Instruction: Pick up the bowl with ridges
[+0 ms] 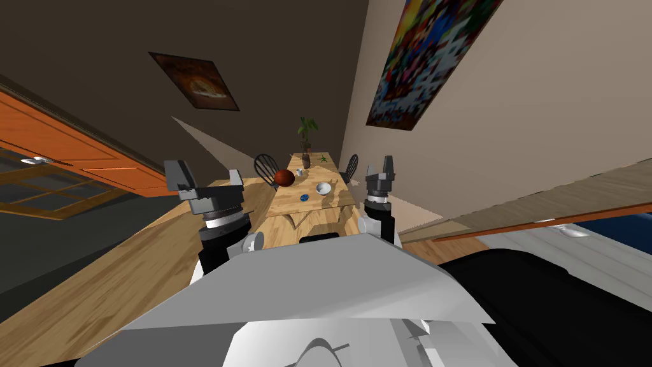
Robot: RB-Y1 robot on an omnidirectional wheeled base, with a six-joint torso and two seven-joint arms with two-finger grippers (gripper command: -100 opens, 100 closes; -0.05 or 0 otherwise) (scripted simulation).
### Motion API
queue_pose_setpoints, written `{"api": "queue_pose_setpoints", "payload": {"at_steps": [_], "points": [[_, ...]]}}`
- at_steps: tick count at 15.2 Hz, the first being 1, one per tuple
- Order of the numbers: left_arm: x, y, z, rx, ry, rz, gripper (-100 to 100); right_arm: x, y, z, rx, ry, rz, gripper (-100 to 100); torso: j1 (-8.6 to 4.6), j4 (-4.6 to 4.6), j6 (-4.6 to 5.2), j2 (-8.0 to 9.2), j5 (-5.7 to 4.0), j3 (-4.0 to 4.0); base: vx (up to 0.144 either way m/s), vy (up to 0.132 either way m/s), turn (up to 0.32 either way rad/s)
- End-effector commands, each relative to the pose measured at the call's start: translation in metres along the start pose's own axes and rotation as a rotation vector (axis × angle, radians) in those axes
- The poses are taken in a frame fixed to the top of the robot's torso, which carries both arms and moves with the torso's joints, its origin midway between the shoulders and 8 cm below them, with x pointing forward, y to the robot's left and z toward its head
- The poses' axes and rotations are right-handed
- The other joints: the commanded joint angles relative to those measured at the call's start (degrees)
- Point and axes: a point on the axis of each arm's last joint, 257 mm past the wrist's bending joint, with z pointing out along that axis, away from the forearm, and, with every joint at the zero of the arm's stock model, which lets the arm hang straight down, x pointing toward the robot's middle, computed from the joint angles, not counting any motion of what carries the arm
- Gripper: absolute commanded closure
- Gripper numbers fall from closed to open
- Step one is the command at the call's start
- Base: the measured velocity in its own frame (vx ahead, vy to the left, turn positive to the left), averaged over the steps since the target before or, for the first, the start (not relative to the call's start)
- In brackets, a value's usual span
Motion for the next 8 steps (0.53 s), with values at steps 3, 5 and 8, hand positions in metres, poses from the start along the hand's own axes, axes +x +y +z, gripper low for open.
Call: {"api": "queue_pose_setpoints", "payload": {"at_steps": [3,5,8], "points": [[0.000,0.000,0.000,0.000,0.000,0.000,0,0.015,-0.010,-0.004,0.019,0.090,-0.046,-100,0.02,0.00,-0.01,-0.01,0.00,0.00,0.003,0.011,0.056],[0.000,0.000,0.000,0.000,0.000,0.000,0,0.021,-0.017,-0.007,0.032,0.133,-0.073,-100,0.04,-0.01,-0.01,-0.02,0.01,-0.01,0.006,0.019,0.063],[0.000,0.000,0.000,0.000,0.000,0.000,0,0.029,-0.026,-0.011,0.048,0.182,-0.105,-100,0.08,-0.01,-0.02,-0.03,0.02,-0.02,0.008,0.024,0.073]]}}
